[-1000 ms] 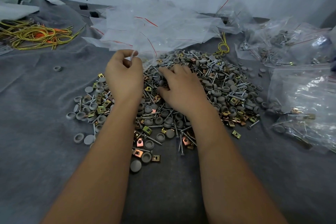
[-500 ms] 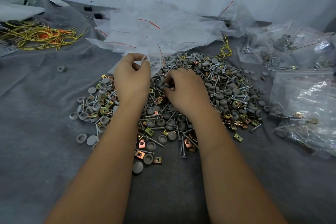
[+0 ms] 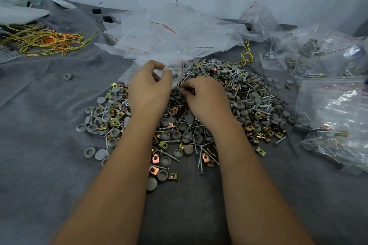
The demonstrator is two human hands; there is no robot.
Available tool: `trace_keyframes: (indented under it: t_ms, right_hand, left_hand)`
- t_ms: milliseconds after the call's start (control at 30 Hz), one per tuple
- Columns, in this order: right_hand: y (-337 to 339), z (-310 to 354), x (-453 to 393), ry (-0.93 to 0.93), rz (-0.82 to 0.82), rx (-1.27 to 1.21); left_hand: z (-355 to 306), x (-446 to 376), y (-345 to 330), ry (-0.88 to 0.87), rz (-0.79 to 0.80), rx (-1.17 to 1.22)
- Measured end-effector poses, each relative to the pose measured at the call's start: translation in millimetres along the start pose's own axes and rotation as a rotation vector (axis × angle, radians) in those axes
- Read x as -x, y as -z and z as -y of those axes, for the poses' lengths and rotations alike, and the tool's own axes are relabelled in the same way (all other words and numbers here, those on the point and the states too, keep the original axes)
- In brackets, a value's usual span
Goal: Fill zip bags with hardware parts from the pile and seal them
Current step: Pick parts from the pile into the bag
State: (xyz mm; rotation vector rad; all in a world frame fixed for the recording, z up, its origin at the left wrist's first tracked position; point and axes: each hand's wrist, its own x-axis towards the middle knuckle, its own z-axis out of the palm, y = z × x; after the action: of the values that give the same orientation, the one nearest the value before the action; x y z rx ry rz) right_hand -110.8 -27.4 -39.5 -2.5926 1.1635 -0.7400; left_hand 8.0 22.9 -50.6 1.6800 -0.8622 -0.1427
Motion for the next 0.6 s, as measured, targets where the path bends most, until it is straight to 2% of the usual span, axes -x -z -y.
trace_keyframes:
  t_ms: [200,333,433,600]
  right_hand:
    - [0.1,-1.2,2.1,-0.044,-0.112,-0.139]
    - [0.8,-1.9,0.3,-0.081,-0.281,-0.274]
    - [3.8,2.5,1.8,-0.024,-0.414,-0.424]
    - [1.3,2.8,3.4,-0.017,-0.323,-0.443]
  left_hand:
    - [-0.5,1.0,0.1,-0.002,-0.022,0.047]
    - [-0.5,0.4,0.0,-0.027,-0.003,0.069]
    - [-1.6,1.2,-0.6,-0.064,0.056,0.084]
    - [-4.8,4.0,-1.6,-0.135,0.124,0.146]
